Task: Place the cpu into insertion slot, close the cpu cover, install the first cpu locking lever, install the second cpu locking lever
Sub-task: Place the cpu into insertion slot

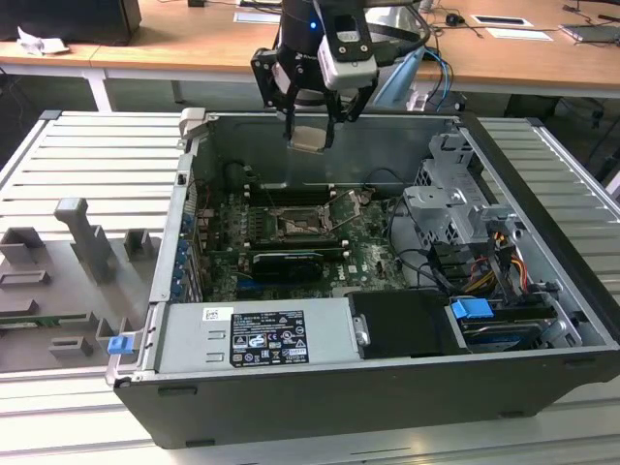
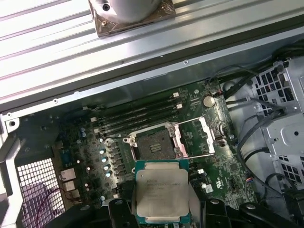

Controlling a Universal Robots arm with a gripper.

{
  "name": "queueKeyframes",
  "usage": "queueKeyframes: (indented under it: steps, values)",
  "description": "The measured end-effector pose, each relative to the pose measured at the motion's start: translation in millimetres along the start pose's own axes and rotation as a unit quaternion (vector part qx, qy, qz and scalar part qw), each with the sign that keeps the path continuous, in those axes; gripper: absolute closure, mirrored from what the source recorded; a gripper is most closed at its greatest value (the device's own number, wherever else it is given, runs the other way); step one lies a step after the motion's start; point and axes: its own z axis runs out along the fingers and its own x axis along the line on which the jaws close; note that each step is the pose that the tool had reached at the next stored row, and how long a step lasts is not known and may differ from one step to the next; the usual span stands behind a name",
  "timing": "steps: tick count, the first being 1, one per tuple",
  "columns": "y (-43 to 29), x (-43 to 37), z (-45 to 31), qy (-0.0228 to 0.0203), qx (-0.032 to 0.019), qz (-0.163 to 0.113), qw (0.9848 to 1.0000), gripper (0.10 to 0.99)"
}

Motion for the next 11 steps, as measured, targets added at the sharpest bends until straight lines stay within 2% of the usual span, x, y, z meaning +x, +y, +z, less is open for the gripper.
queueKeyframes:
  steps: [6, 11]
  values:
    - [0.1, -0.4, 0.6, -0.0033, 0.0003, 0.038, 0.9993, 0.553]
    - [0.1, -0.5, 0.8, -0.0048, 0.0001, 0.057, 0.9984, 0.553]
